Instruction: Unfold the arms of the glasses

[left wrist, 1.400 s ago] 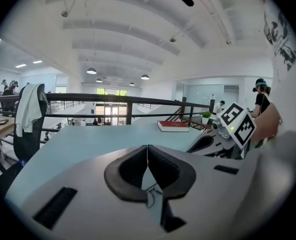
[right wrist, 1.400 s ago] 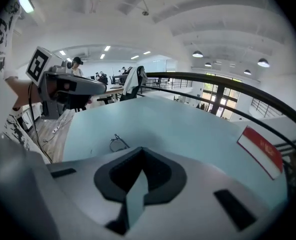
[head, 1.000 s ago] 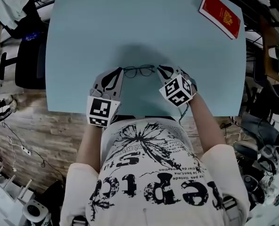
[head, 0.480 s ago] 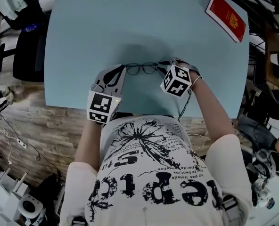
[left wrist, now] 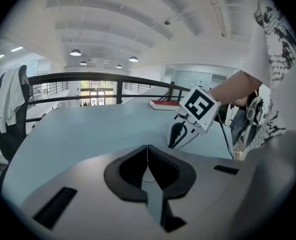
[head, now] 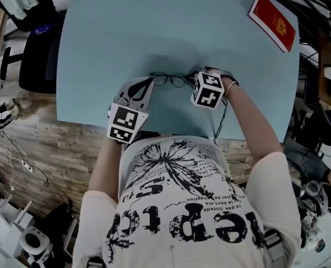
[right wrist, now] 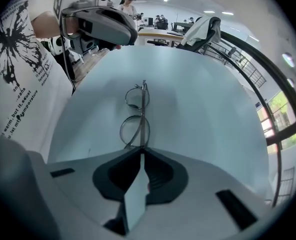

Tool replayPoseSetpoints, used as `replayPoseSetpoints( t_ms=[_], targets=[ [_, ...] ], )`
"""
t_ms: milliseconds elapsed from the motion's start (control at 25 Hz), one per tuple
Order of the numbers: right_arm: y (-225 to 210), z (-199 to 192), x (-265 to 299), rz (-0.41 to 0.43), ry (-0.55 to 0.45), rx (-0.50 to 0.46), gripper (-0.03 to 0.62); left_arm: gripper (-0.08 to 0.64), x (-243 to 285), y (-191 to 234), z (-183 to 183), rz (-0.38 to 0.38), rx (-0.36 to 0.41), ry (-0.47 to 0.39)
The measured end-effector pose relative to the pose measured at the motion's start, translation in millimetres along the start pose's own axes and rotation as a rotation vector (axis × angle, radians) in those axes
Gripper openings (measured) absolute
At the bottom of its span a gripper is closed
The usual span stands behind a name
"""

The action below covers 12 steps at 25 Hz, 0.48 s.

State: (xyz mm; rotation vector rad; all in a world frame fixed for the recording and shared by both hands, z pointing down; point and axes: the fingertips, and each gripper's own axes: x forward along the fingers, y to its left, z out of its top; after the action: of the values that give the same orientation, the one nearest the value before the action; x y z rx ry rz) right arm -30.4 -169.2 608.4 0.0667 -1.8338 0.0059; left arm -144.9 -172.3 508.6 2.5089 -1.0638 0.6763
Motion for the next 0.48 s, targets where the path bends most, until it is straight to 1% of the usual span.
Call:
replayPoseSetpoints(
  t_ms=[160, 320, 480],
  targets=[
    [5, 3, -5, -0.002, -0.031, 0.02, 0.034, 0.019, 12, -9, -12, -0.061, 0.132, 0.124],
    [11, -1, -8, -0.01, -0.043, 0.03, 0.034, 0.02, 31, -18, -18, -0.137, 0.264, 0.253],
    [14, -4, -10, -0.013, -0.057, 0.048, 0.034, 0.021, 51, -30, -25, -0.225, 0.481, 0.399]
  ],
)
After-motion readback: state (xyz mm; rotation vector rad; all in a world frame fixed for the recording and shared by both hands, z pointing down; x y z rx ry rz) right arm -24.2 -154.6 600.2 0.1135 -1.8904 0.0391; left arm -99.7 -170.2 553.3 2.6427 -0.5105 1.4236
